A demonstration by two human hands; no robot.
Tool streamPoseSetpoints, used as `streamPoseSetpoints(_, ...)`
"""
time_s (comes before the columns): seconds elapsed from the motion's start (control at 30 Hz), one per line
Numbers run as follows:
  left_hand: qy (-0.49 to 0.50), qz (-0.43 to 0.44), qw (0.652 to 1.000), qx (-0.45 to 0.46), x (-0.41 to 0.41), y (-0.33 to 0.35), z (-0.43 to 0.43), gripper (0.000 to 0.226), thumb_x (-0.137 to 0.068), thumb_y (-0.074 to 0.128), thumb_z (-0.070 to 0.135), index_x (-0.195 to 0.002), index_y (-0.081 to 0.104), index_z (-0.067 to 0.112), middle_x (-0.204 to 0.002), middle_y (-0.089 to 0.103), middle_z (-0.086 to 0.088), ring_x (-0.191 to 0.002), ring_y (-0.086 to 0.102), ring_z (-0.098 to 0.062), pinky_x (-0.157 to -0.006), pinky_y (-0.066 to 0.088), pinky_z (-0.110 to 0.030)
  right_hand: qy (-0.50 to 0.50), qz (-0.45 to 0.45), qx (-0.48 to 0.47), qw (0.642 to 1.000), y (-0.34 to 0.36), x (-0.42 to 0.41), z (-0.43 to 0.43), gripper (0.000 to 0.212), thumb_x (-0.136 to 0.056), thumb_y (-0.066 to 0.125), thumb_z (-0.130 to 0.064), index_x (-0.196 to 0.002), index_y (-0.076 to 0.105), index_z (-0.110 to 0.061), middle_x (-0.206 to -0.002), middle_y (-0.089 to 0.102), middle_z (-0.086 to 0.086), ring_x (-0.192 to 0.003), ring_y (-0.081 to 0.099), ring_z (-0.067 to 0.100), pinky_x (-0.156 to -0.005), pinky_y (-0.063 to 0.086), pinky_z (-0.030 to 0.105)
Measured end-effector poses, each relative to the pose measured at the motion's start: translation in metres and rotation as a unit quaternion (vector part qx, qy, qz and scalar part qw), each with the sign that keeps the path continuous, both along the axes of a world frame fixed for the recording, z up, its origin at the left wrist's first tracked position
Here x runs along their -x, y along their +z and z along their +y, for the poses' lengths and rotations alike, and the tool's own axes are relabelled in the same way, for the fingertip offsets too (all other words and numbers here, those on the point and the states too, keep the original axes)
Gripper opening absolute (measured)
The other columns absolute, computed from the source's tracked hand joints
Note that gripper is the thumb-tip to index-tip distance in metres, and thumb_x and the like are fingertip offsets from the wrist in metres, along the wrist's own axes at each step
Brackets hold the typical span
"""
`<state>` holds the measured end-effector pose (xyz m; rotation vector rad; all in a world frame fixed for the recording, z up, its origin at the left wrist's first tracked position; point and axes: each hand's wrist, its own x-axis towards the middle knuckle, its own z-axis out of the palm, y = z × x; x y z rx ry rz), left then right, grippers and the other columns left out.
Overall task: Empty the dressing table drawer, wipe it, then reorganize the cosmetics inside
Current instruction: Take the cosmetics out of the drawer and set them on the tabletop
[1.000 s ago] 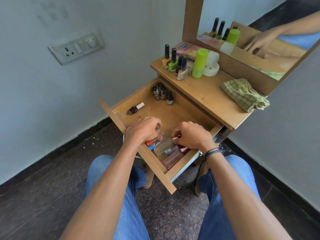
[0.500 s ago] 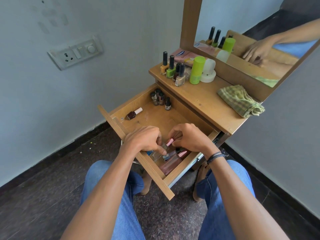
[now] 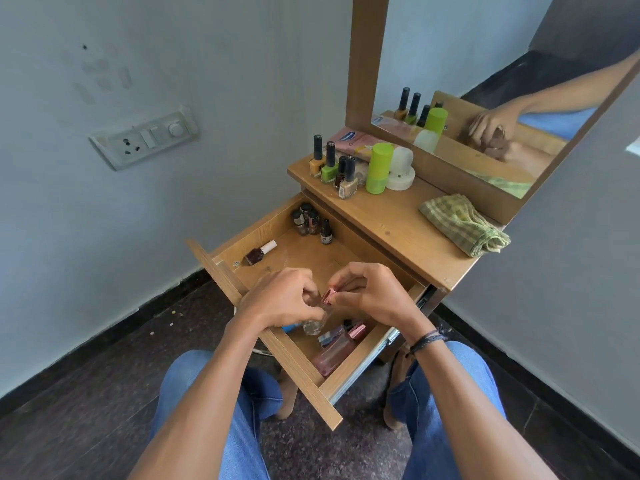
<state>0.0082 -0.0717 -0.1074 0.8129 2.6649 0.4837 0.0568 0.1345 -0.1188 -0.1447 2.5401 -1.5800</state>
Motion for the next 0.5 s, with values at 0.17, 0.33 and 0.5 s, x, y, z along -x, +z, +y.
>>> streamPoseSetpoints(0.17,0.08,-0.013,0.984,-0.159,0.002,0.003,-0.005,0.026,-0.076,0.079,0.048,-0.067,0.066,0.027,-0.078,0.056,0.01,-0.065,0.052,-0.006,-0.06,0.042,-0.032,-0.035,0.039,0.068,0.996,0.001,-0.003,0.0,0.045,-0.082,0.083,-0.013,-0.123,0.067,-0.019,-0.11,0.074,-0.003,-0.101,0.072,0.011,-0.091,0.059,0.032)
streamPoseSetpoints(0.33,0.161,-0.011,0.952,-0.261,0.005,0.004,-0.01,0.024,-0.079,0.081,0.043,-0.092,0.079,0.023,-0.087,0.069,0.012,-0.08,0.064,-0.004,-0.065,0.05,-0.019,-0.047,0.037,0.045,0.997,-0.002,-0.002,0.003,0.049,-0.087,0.078,-0.008,-0.133,0.062,-0.019,-0.115,0.072,-0.005,-0.103,0.07,0.006,-0.096,0.057,0.032)
streamPoseSetpoints(0.5,0.162,-0.032,0.95,-0.266,0.005,0.004,-0.008,0.025,-0.081,0.08,0.045,-0.097,0.079,0.026,-0.091,0.074,0.016,-0.085,0.067,0.001,-0.071,0.053,-0.017,-0.039,0.051,-0.039,0.997,-0.007,-0.001,-0.009,0.065,-0.078,0.086,-0.04,-0.137,0.059,-0.033,-0.118,0.069,-0.015,-0.108,0.065,0.0,-0.095,0.057,0.036)
